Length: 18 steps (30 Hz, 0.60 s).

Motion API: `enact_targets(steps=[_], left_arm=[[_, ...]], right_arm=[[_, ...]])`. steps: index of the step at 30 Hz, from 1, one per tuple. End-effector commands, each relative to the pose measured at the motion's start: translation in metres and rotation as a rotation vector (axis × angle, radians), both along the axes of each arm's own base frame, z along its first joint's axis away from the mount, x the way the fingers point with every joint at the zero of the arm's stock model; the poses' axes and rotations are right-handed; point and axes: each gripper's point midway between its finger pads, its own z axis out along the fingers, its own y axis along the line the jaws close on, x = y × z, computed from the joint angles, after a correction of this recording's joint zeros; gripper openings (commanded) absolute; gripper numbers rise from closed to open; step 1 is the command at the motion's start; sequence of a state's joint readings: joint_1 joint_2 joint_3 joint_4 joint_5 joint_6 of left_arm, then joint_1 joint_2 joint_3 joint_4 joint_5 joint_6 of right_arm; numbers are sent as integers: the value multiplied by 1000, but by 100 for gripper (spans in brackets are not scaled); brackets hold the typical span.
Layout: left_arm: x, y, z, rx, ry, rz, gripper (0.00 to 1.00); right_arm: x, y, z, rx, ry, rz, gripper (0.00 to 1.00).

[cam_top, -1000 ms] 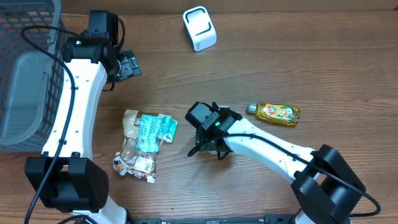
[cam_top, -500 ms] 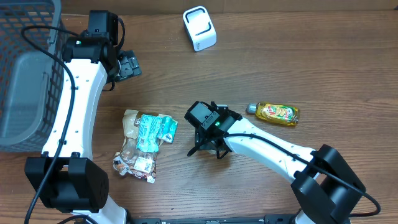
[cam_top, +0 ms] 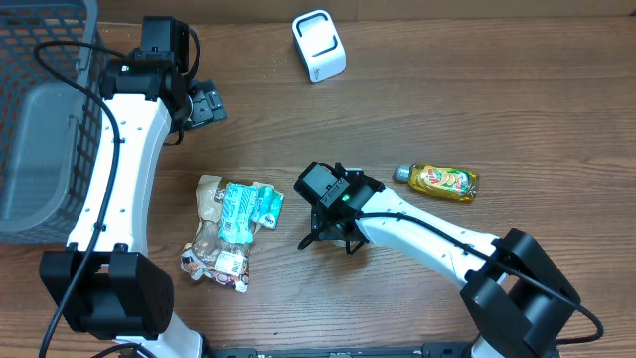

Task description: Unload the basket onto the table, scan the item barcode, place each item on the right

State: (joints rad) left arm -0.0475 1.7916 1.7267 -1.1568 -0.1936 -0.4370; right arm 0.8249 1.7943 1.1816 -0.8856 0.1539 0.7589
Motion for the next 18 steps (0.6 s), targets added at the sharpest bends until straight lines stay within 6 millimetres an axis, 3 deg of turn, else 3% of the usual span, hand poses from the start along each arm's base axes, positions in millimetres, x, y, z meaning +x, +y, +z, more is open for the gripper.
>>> enact_targets(steps=[1,12,15,18], left_arm=[[0,0,8,1,-18,-14,99],[0,0,8,1,-18,-14,100],[0,0,8,1,-18,-14,100],[0,0,8,1,-18,-14,100]], right_arm=[[0,-1,-6,-12,6,7,82],[1,-1,-11,-17,11,6,67],[1,-1,-11,-17,11,6,55],[1,-1,-11,-17,11,6,55]])
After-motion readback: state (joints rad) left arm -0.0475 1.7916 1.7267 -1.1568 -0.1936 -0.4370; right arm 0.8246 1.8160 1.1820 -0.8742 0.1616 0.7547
